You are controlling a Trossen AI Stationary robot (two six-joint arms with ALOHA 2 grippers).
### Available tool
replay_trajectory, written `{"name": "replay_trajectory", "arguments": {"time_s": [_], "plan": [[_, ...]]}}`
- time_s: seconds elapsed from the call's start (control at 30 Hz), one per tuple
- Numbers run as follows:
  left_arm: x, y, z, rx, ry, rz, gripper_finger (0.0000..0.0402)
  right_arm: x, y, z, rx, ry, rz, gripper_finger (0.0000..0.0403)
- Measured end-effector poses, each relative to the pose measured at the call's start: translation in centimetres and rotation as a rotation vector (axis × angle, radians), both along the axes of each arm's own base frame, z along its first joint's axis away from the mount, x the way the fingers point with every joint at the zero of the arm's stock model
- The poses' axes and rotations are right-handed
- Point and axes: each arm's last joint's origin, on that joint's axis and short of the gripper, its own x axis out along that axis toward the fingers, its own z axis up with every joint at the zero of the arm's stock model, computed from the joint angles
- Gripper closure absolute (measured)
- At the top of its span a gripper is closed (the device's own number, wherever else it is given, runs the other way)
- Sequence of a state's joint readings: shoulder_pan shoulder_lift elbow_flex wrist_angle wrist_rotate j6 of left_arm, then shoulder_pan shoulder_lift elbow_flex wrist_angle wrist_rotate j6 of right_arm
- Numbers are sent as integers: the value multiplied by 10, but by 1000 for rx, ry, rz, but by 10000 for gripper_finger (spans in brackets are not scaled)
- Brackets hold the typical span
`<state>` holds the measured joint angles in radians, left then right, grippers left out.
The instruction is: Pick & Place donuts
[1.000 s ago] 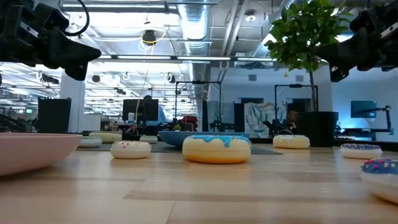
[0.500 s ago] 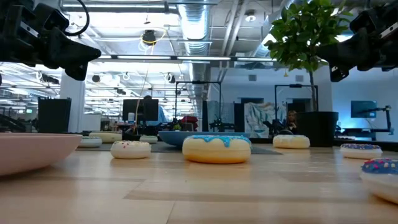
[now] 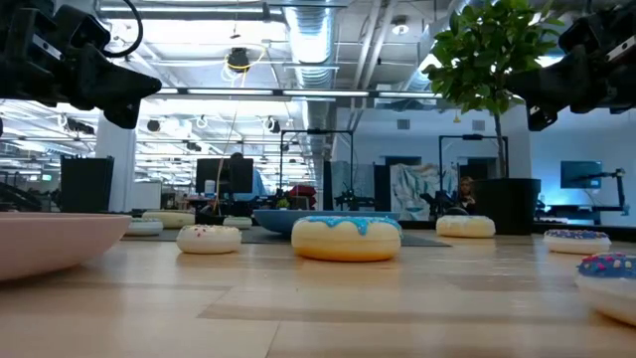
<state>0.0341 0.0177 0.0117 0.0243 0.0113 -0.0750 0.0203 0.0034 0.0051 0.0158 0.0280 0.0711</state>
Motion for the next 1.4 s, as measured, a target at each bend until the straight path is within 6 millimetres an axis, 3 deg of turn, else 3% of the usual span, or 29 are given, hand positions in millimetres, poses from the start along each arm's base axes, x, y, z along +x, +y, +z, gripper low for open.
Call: {"name": "replay_trajectory", "arguments": {"time_s": [0.2, 0.5, 0.73, 1.03, 1.23, 1.4], "plan": [[0, 0, 0, 0, 0, 0, 402, -1, 0, 7, -17, 6, -5, 403], [0, 0, 0, 0, 0, 0, 402, 8, 6, 58, -81, 25, -57, 403], [0, 0, 0, 0, 0, 0, 402, 47, 20, 82, -125, 191, -98, 403], [0, 0, 0, 0, 0, 0, 402, 116, 43, 117, -139, 343, -202, 403], [0, 0, 0, 0, 0, 0, 402, 161, 53, 127, -66, 560, -269, 403], [0, 0, 0, 0, 0, 0, 402, 184, 58, 121, 88, 757, -352, 403]]}}
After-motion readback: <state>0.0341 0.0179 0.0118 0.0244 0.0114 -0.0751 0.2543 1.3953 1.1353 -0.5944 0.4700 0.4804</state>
